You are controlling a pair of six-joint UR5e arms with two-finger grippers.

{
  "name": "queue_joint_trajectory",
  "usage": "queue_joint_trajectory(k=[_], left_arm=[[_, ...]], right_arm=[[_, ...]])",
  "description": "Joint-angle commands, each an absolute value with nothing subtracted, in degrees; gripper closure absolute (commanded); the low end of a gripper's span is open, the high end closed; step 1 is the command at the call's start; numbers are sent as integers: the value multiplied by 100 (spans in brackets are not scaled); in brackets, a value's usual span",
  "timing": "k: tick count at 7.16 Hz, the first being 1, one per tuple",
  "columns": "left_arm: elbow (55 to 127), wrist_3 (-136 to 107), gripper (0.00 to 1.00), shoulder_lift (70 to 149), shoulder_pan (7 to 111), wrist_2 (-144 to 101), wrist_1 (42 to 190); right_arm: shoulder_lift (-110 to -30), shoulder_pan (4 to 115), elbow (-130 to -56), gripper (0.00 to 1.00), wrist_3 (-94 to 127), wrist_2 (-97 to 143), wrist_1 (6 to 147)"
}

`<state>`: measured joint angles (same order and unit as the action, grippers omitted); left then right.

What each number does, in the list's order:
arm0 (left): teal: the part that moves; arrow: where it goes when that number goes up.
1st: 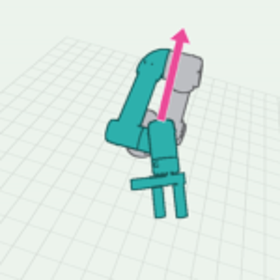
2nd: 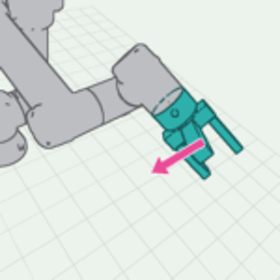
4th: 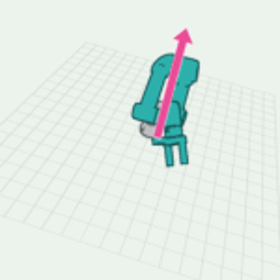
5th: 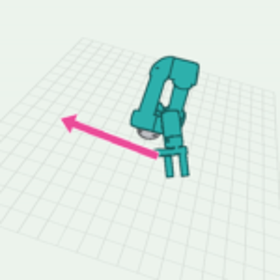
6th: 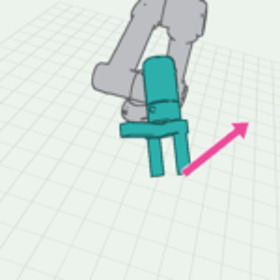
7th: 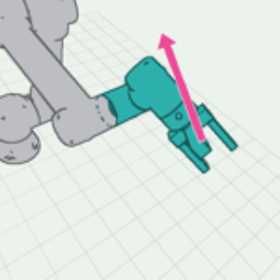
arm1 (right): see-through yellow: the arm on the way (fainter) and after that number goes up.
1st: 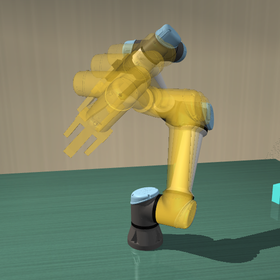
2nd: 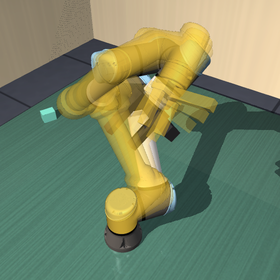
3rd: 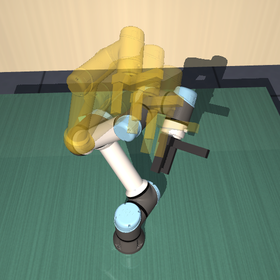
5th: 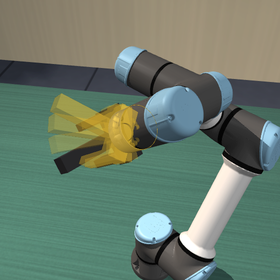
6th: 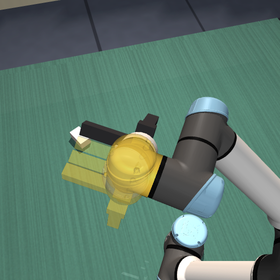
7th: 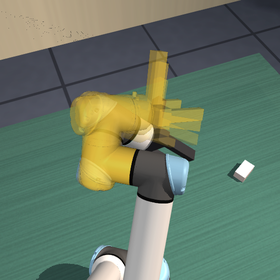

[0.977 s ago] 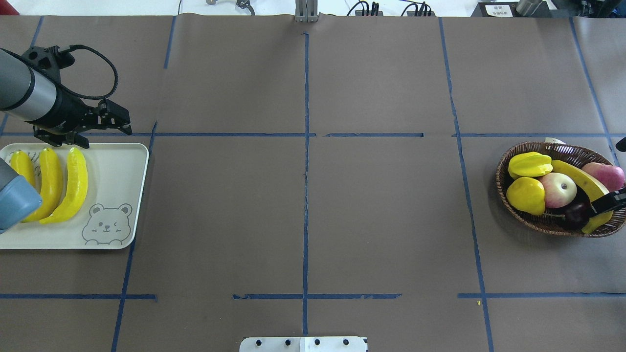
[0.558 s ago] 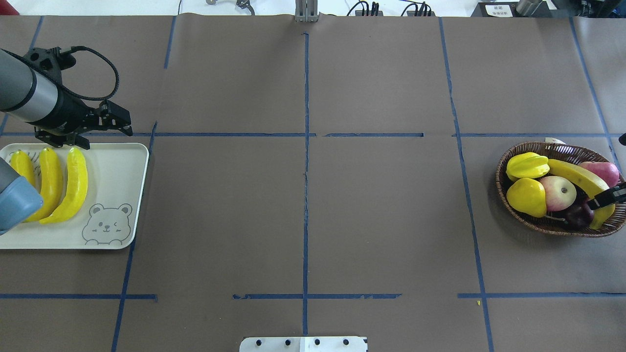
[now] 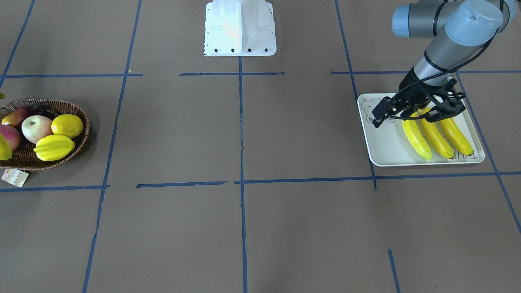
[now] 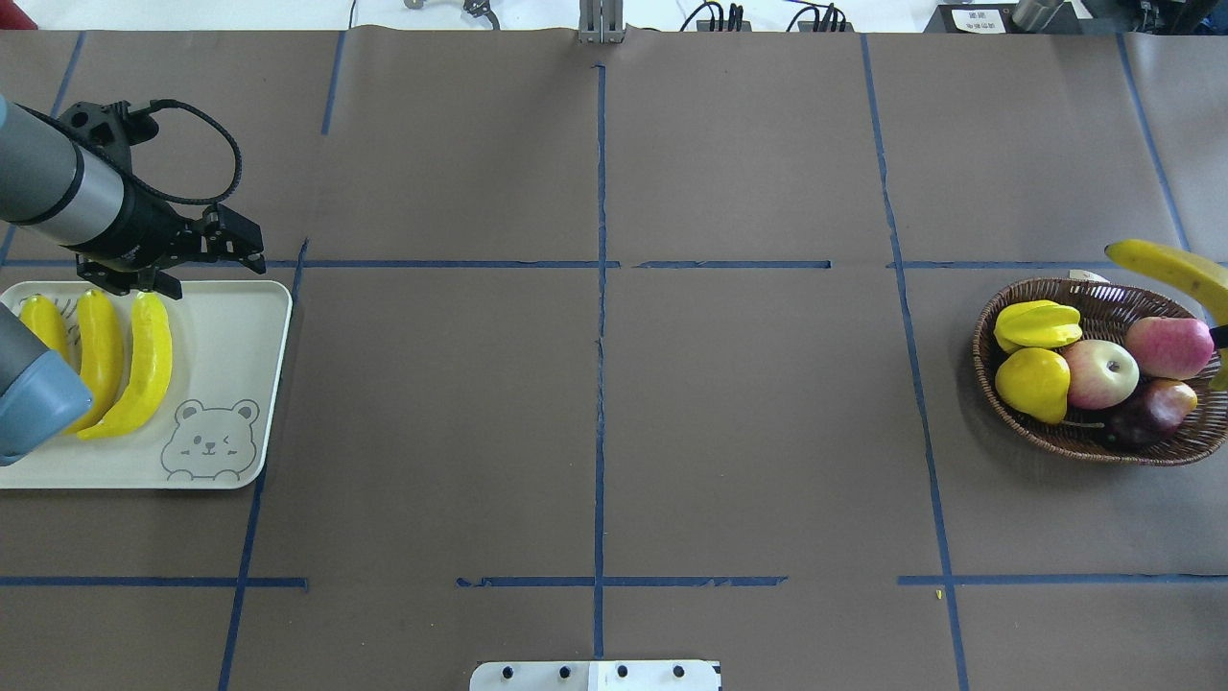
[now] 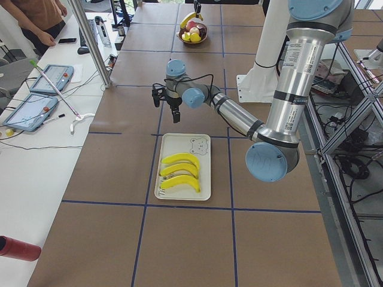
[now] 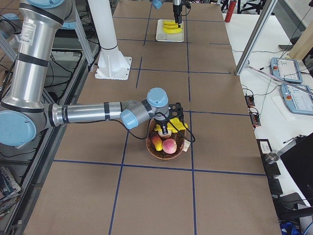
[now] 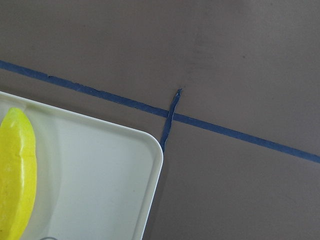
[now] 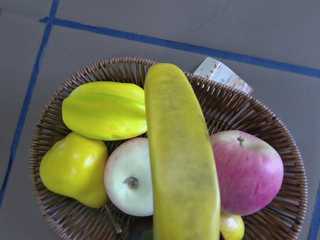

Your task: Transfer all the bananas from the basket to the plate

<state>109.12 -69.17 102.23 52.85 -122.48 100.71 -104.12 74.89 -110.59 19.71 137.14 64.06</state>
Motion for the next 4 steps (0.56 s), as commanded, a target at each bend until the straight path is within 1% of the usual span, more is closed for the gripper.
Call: queue_joint_trajectory(k=[1, 3, 4], left_arm=[[10890, -6926, 0, 10414, 5282, -12269, 10064], [10820, -6952, 0, 10721, 5065, -12270, 10107], [10776, -7396, 0, 10940, 4958, -12261, 10142]], right_arm=[[-9839, 7490, -11338, 100, 2474, 14000, 6434], [-8602, 6431, -11329, 99, 4139, 13827, 6451], [-8109, 5851, -11329, 99, 4827, 13381, 6460]])
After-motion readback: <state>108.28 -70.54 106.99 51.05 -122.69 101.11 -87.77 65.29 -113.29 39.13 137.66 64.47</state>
